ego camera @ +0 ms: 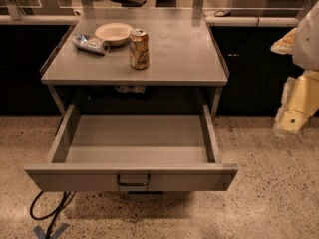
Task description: Place orange can into top drawer
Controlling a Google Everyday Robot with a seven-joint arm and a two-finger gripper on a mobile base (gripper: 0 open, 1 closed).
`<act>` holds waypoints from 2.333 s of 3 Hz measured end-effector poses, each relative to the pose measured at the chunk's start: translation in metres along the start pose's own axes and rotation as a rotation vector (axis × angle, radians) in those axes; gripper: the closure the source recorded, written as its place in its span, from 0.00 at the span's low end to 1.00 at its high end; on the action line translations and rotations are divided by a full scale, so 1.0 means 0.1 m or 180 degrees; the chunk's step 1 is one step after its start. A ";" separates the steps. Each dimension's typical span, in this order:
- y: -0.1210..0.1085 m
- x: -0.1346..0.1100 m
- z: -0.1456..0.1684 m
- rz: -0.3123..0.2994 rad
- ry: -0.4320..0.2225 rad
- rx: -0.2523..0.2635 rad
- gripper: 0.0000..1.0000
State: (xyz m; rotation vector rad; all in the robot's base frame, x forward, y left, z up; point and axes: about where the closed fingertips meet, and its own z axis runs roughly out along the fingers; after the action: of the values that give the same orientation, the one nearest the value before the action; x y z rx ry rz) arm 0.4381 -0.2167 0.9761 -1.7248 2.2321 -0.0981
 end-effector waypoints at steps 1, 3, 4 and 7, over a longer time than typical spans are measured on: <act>0.00 0.00 0.00 -0.0001 -0.0001 0.0000 0.00; -0.28 -0.27 0.18 -0.0223 -0.0300 -0.0104 0.00; -0.66 -0.63 0.47 -0.0357 -0.0616 -0.0161 0.00; -1.44 -1.21 0.91 -0.0181 -0.1329 -0.0135 0.00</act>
Offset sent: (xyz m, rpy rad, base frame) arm 0.0173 0.0068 -0.0041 0.0577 0.0112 0.0543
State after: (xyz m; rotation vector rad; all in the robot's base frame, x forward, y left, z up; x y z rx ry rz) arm 0.6254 -0.1275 0.9506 -1.6490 1.8923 0.2741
